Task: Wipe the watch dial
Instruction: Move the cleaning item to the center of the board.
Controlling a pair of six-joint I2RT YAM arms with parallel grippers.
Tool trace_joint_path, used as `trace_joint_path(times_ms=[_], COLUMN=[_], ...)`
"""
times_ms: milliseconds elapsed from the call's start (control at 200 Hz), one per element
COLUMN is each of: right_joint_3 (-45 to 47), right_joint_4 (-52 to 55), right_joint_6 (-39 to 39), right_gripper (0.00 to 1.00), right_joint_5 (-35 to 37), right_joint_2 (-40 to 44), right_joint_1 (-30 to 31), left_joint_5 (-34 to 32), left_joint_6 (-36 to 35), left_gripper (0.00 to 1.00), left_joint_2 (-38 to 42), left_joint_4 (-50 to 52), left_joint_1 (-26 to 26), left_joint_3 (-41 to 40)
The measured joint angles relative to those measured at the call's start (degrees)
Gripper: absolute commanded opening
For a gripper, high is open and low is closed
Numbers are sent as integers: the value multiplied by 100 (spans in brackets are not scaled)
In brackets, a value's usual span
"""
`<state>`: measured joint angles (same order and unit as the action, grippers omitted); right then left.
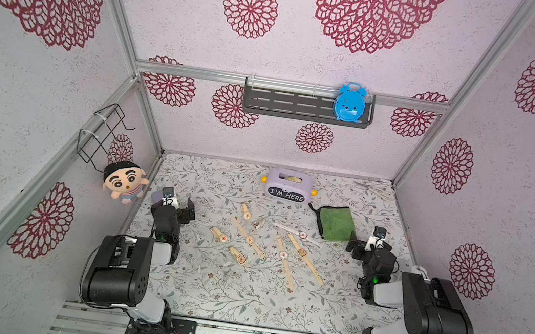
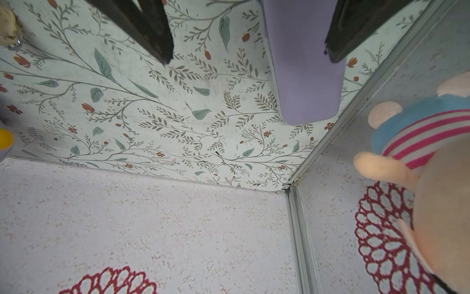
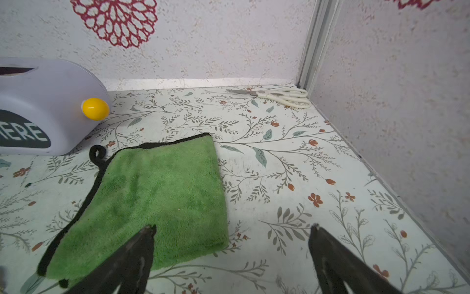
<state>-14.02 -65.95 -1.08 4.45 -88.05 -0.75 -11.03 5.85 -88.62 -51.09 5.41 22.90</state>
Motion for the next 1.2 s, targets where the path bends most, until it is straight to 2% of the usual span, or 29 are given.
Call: trace_joint_path(times_ms=[1086,1196], right_joint_3=[0,-96], right_joint_4=[0,251], right_joint_6=[2,15], right_gripper=[99,99], right_joint_5=[2,44], right_joint_2=[0,28], right_joint_1=[22,59], left_joint_5=[2,33], left_joint_6=[0,2], left_gripper=[97,97], left_joint_2=[0,0], left_joint_4=[0,9], left_joint_1=[0,13], left_joint_3=[0,2])
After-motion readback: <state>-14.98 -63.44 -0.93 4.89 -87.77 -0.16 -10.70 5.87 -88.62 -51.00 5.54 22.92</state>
